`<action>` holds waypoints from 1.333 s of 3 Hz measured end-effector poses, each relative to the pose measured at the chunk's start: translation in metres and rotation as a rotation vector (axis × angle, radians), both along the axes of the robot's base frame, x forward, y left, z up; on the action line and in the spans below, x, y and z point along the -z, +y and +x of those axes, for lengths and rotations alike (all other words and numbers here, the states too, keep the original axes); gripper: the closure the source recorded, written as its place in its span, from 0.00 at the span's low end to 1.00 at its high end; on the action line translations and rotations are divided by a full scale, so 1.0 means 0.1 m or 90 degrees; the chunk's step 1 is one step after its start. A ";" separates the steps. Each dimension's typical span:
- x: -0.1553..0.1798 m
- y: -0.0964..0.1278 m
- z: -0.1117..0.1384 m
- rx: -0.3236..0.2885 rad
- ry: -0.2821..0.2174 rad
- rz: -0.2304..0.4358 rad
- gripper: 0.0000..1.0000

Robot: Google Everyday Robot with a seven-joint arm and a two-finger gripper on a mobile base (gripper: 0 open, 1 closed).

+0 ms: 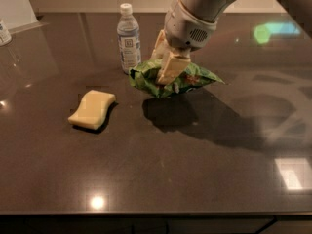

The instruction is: Move green rice chip bag near sponge

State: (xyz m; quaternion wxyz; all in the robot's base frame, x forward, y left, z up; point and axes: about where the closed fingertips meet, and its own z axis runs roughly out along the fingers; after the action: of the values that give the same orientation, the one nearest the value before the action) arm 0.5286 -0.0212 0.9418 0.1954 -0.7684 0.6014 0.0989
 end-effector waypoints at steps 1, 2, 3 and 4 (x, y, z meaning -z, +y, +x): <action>0.16 0.23 -0.08 0.008 0.003 0.016 0.82; 0.35 0.40 -0.12 0.008 0.002 0.024 0.59; 0.48 0.51 -0.15 0.008 -0.007 0.033 0.35; 0.48 0.52 -0.15 0.007 -0.008 0.033 0.13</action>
Offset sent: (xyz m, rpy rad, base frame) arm -0.0169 0.0576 -0.0592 0.0539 0.0037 -0.0198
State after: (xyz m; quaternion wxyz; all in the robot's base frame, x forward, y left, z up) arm 0.5133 0.0311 0.8939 0.2199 -0.7602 0.6017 0.1083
